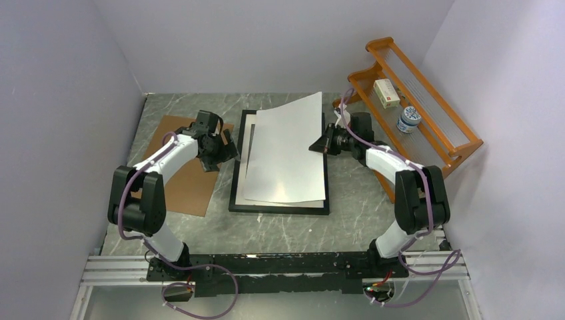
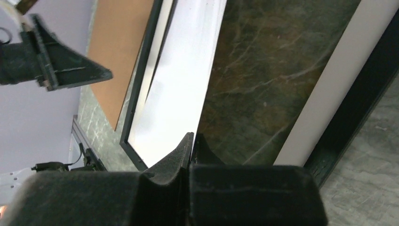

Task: Put the photo into the frame
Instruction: Turn over the photo from the photo frame.

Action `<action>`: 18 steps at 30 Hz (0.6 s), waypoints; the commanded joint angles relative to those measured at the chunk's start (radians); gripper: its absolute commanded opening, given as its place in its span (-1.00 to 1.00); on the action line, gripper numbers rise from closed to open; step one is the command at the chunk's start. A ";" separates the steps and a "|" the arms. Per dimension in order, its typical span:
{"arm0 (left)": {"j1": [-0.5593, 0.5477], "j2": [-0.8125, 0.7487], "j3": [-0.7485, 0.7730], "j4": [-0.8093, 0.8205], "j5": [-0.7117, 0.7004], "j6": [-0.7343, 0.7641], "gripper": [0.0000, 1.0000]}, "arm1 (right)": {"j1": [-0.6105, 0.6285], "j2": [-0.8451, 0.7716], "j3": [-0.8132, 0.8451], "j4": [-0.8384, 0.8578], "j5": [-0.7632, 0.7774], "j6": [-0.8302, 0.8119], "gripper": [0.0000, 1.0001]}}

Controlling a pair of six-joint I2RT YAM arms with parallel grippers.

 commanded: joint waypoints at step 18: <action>0.001 0.102 0.077 -0.037 -0.151 -0.108 0.68 | 0.057 -0.033 -0.044 0.275 -0.101 0.003 -1.00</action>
